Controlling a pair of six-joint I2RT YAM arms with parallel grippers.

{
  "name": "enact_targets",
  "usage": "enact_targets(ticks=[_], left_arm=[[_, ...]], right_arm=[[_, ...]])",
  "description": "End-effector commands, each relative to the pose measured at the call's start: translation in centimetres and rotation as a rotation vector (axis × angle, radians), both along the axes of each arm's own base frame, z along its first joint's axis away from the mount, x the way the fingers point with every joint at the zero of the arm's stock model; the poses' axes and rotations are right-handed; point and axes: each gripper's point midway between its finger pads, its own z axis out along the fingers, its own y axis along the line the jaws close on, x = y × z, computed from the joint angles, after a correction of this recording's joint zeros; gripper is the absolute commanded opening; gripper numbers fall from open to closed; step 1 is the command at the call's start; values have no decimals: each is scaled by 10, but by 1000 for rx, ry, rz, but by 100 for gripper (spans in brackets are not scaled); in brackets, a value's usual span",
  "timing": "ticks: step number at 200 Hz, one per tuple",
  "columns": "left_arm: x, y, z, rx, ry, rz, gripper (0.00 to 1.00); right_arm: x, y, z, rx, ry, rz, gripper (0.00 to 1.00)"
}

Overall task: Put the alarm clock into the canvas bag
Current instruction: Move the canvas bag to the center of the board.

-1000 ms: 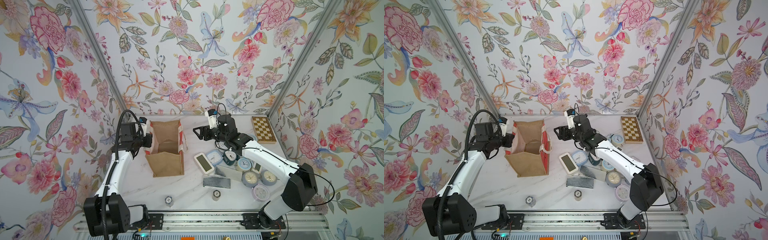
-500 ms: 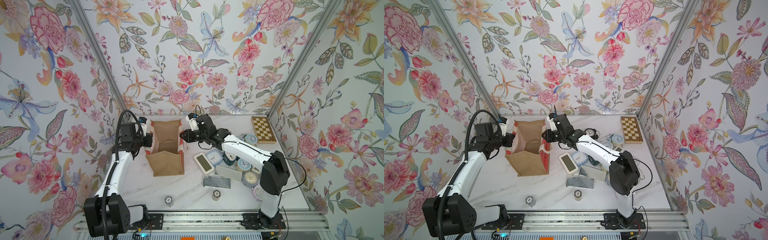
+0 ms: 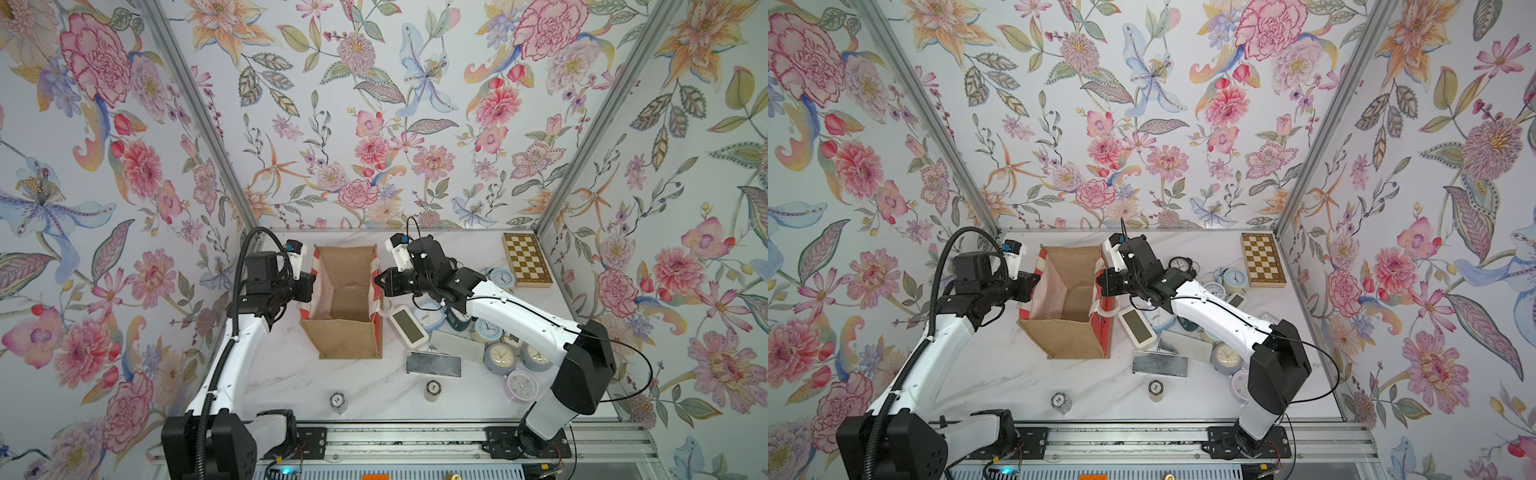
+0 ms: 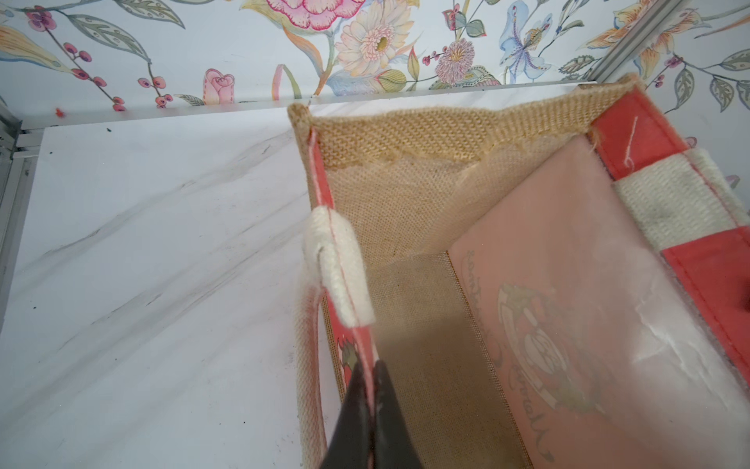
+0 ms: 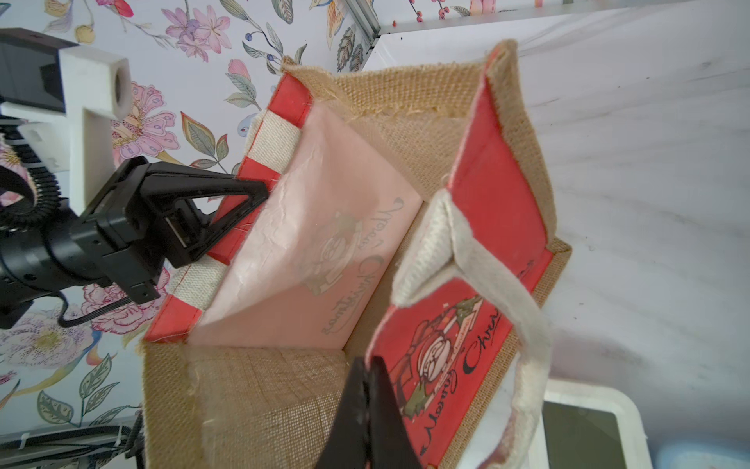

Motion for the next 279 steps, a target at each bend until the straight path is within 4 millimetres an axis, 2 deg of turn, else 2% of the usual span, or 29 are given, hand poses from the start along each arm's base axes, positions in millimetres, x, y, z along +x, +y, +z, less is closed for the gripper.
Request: enact_targets(ticks=[1, 55, 86, 107, 149, 159, 165, 176, 190, 205, 221, 233, 263, 279], left_arm=[[-13, -4, 1, 11, 11, -7, 3], [-33, -7, 5, 10, 25, -1, 4], [-43, -8, -4, 19, 55, -12, 7], [-46, -12, -10, 11, 81, -30, 7], [-45, -19, -9, -27, 81, -50, 7], [-44, -18, -9, -16, 84, -42, 11], [-43, -14, -7, -1, 81, -27, 18], [-40, -5, -2, 40, 63, 13, 32], [-34, 4, 11, 84, 25, 51, 46], [-24, 10, 25, 113, -14, 77, 53], [-13, 12, 35, 126, -37, 88, 58], [-4, 12, 40, 129, -56, 86, 58], [20, 8, 45, 124, -108, 69, 58], [29, 5, 39, 122, -111, 48, 55]], right_arm=[[-17, -9, -2, -22, 20, -9, 0], [-37, -17, -16, -48, 52, -9, 0], [-43, -22, -20, -60, 51, -12, 0], [-44, -26, -19, -70, 46, -18, 0], [-45, -33, -27, -91, 45, -32, 0], [-45, -33, -28, -95, 45, -31, 0], [-44, -33, -29, -96, 44, -33, 0], [-43, -33, -28, -96, 41, -32, 12], [-42, -32, -23, -90, 28, -26, 19], [-41, -33, -17, -85, 12, -25, 31], [-39, -37, -8, -73, -8, -31, 46], [-36, -42, -2, -68, -25, -37, 52], [-28, -63, 10, -62, -58, -75, 56], [-26, -74, 15, -62, -82, -95, 57]])
